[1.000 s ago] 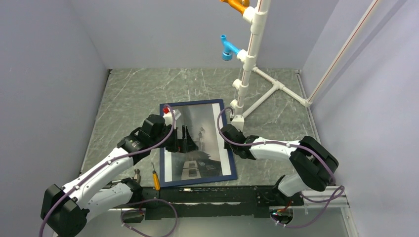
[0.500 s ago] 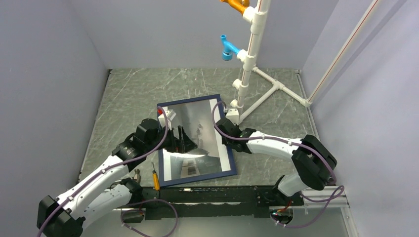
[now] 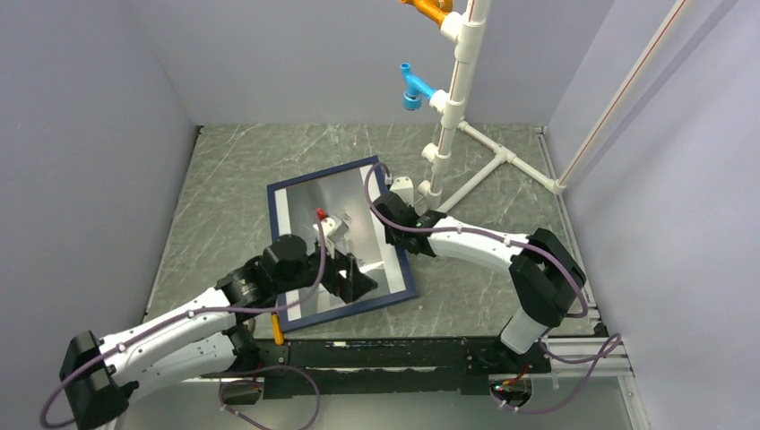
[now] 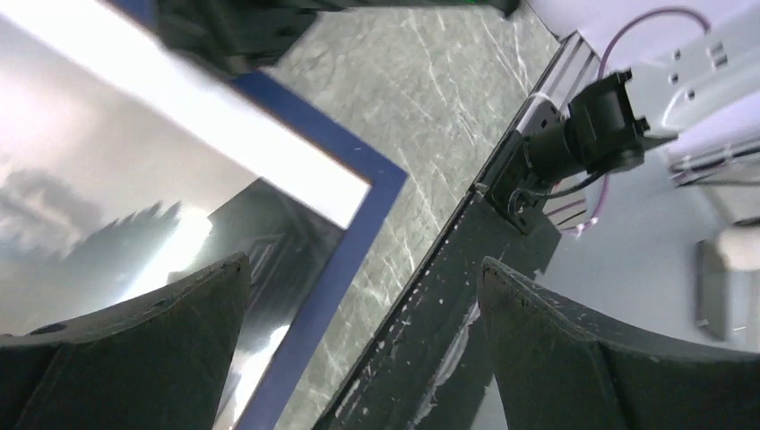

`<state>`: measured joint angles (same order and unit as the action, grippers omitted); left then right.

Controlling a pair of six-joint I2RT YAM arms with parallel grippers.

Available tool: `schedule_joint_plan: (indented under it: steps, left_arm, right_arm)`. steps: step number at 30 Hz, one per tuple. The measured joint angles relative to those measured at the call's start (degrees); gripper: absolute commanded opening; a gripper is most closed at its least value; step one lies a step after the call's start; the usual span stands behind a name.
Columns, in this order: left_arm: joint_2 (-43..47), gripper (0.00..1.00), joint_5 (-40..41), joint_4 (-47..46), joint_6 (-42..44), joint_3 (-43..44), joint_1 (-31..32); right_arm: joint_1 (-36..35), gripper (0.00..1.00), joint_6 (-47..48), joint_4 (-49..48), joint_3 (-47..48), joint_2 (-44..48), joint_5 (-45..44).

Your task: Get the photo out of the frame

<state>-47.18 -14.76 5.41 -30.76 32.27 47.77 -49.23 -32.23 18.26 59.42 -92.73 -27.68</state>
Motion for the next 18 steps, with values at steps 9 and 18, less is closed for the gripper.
schedule_joint_plan:
  steps: [9,18]
  left_arm:
    - [-7.9,0.99,24.5,-14.3,21.8,-2.2,23.1]
    - [-30.7,0.99,43.5,-20.2,38.0,2.5,34.8]
  right_arm:
    - [4.0,0.00,1.2,3.1,7.2,-2.9,6.6]
    - [7.0,0.00,1.2,4.7,8.2,-2.9,12.3]
